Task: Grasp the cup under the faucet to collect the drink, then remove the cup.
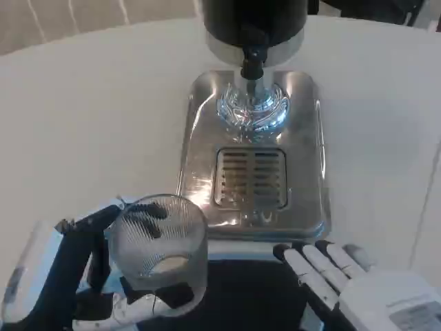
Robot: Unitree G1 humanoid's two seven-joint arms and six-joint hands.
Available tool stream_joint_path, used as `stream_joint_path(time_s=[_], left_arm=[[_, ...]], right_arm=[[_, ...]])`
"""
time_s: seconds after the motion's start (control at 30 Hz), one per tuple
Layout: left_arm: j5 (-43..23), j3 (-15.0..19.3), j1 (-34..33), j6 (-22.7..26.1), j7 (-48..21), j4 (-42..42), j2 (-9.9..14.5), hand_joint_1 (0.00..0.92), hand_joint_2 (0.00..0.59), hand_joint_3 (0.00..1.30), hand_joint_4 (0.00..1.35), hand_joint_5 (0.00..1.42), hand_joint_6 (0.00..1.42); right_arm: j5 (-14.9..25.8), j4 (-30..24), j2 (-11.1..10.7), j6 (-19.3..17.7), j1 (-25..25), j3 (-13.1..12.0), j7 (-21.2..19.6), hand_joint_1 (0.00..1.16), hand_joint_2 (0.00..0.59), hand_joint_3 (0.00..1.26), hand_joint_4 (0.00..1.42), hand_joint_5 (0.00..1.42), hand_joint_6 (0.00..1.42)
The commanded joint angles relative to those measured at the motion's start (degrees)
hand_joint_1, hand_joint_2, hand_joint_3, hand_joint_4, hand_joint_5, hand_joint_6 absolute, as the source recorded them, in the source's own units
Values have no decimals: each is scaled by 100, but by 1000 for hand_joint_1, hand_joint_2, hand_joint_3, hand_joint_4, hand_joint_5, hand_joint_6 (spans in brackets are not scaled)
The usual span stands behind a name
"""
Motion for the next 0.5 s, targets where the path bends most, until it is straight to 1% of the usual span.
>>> stream_joint_path(time_s=[0.03, 0.17, 0.33, 0.5], left_arm=[[-14, 42, -69, -86, -8, -14, -27, 609, 6, 956, 1169, 1389, 1333], [-9, 23, -137, -51, -14, 36, -40, 609, 6, 956, 1169, 1389, 1333], [50, 13, -267, 18, 26, 154, -113, 609, 6, 956, 1169, 1389, 1333], [109, 7, -328, 7, 49, 197, -156, 609, 6, 956, 1169, 1389, 1333]], right_arm=[[3, -77, 473, 140, -46, 43, 63, 292, 510, 0, 0, 0, 0], [-26, -77, 407, 264, -131, 76, 109, 292, 510, 0, 0, 0, 0], [-47, -77, 332, 401, -179, 127, 151, 292, 510, 0, 0, 0, 0], [-51, -77, 247, 533, -217, 112, 173, 292, 510, 0, 0, 0, 0]])
